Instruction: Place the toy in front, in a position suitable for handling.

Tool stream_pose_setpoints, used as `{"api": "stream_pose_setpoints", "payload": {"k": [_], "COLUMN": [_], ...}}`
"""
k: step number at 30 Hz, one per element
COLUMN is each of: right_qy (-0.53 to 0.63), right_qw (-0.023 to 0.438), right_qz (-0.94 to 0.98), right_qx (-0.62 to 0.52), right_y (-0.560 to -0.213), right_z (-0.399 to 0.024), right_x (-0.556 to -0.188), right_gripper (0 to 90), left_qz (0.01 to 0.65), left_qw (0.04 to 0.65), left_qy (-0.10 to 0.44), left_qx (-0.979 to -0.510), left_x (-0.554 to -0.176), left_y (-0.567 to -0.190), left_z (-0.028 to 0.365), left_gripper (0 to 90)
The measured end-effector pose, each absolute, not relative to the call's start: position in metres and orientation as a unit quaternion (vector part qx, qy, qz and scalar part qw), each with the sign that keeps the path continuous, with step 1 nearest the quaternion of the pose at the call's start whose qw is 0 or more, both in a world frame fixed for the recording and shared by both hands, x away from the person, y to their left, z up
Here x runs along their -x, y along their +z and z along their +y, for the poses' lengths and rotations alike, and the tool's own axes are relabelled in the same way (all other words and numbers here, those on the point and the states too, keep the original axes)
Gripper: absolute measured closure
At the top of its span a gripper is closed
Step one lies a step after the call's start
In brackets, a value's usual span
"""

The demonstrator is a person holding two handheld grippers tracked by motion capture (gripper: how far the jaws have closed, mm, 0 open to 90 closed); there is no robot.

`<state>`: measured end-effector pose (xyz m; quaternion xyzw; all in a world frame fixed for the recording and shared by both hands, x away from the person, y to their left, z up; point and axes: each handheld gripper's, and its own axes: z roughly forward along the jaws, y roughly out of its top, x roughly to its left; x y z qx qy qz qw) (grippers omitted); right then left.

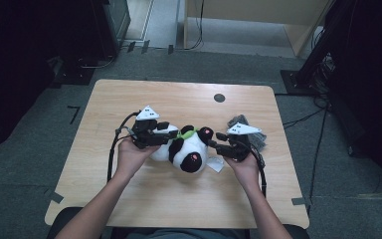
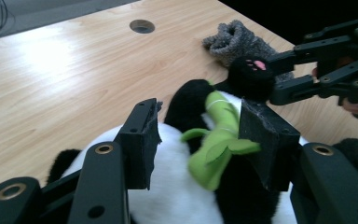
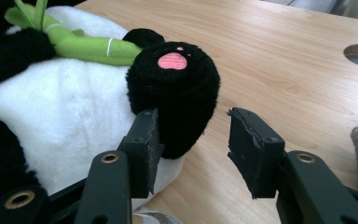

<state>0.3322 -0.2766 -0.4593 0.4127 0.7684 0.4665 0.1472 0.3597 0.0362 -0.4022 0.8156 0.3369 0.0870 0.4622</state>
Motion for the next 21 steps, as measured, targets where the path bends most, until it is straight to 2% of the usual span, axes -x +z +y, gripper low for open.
{"api": "stream_pose_setpoints", "payload": {"k": [9, 17, 21], "right_qy": [0.466, 0.462, 0.467], "right_qw": [0.143, 0.149, 0.150], "right_qz": [0.766, 0.768, 0.765], "right_qx": [-0.419, -0.418, -0.417], "right_y": [-0.453, -0.454, -0.452], "right_z": [-0.277, -0.276, -0.276], "right_x": [-0.315, -0.311, -0.306], "right_gripper": [53.6, 46.3, 46.8], "left_qz": [0.326, 0.333, 0.321], "left_qw": [0.463, 0.456, 0.454], "left_qy": [0.080, 0.081, 0.085], "left_qx": [-0.821, -0.821, -0.827], "left_x": [-0.366, -0.375, -0.375], "left_y": [-0.406, -0.415, -0.421], "left_z": [0.063, 0.084, 0.089], "left_gripper": [44.0, 42.4, 43.6]}}
